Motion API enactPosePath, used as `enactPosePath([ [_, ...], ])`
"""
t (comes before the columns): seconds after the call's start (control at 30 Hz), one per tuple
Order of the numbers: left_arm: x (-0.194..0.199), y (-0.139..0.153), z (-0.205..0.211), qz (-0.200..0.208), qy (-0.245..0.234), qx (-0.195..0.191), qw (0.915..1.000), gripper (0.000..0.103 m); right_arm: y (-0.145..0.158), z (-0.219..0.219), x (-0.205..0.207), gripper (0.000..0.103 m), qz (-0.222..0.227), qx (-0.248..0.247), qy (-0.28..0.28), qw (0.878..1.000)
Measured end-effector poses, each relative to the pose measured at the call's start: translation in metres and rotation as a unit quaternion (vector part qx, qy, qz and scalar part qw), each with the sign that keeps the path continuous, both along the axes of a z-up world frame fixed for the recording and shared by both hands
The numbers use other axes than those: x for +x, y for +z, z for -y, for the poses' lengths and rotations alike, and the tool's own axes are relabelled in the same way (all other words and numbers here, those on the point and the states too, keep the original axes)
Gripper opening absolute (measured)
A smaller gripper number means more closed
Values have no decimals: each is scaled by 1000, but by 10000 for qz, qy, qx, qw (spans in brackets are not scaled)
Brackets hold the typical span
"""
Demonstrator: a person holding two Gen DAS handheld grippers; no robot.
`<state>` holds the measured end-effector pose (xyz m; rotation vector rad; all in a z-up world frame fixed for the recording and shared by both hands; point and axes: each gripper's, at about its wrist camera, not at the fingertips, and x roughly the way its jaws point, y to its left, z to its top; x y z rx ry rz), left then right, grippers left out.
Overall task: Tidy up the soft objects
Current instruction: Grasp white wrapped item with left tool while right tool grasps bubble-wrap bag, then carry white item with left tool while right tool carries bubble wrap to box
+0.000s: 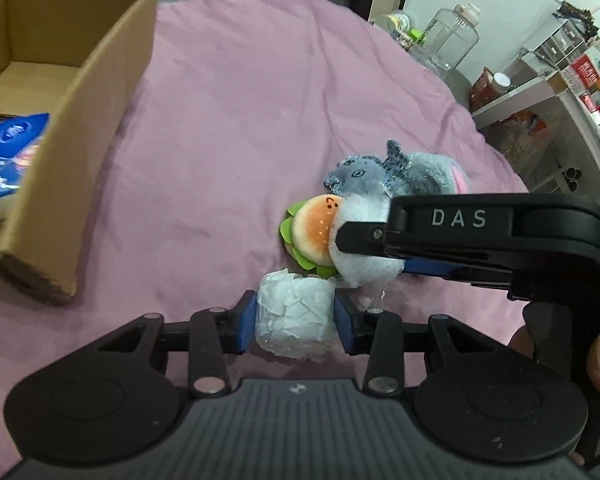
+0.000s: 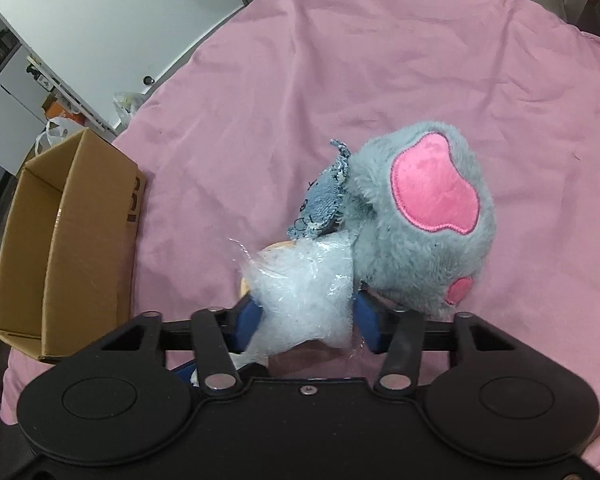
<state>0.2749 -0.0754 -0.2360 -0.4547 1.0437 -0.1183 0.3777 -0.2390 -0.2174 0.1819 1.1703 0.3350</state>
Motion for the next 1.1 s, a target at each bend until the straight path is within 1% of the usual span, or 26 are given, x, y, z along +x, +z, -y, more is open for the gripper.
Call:
enactPosePath([
  [0.13,-8,13,-5,143,69,0,9999,40,10,1,-11,36,157,-3,-30,9999],
  [0.23,-14,24,-8,253,97,-16,9996,40,19,8,-18,36,272,119,-79,9995],
  [0.47,-30,50,-17,417,290,0,9987,40,31,26,-30,36,352,337,-280,9984],
  [0.57,-37,63,-21,463,323,63,9984,40,41,24,-36,36,432,339,-295,9981],
  [0.77,-55,93,-30,678,343,210,9969,40,66,13,-51,36,620,548,-267,9962],
  [0.9,-64,109,-37,788,411,272,9957,40,84,4,-65,36,743,677,-154,9948],
  [1.1,-81,130,-52,958,512,312,9936,40,110,-9,-85,36,942,699,-36,9931],
])
